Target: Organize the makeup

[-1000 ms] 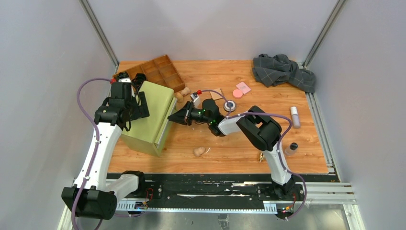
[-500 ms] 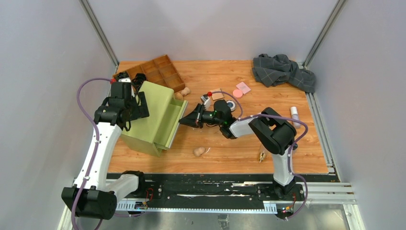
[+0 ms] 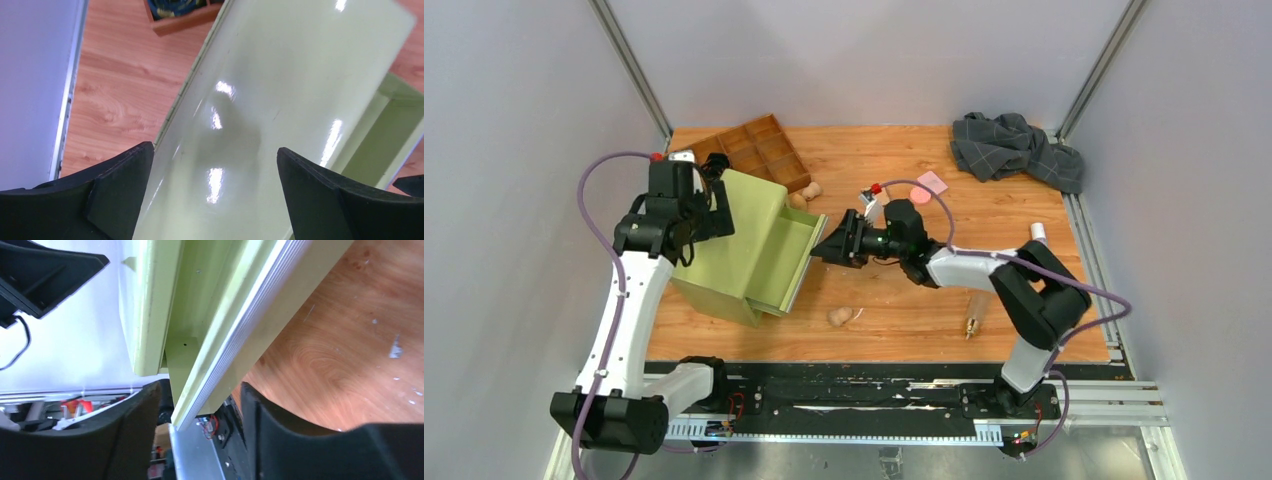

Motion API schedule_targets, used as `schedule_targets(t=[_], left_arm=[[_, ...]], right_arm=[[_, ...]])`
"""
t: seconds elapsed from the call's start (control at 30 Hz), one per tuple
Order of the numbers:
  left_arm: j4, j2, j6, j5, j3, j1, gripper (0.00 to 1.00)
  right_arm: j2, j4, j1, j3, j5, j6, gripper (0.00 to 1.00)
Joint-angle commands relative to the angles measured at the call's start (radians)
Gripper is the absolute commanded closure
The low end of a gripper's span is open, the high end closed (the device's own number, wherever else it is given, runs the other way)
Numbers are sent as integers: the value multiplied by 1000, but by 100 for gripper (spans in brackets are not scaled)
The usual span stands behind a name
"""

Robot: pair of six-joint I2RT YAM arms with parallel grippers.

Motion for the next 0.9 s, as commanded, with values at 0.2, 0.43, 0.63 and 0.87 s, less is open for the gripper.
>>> schedule_targets(t=[0.2, 0.43, 0.63, 0.87], left_arm=[[3, -31, 54, 106, 249, -7, 2], [-46, 56, 79, -158, 339, -409, 2], [-51, 225, 113, -370, 383, -677, 2], [-11, 399, 122, -733, 334, -707, 2]], right_arm=[[-406, -694, -255, 9, 181, -499, 36], [-592, -971, -409, -22, 336, -665, 36], [-651, -987, -455, -73, 353, -657, 36], [-655, -999, -456, -79, 347, -661, 36]])
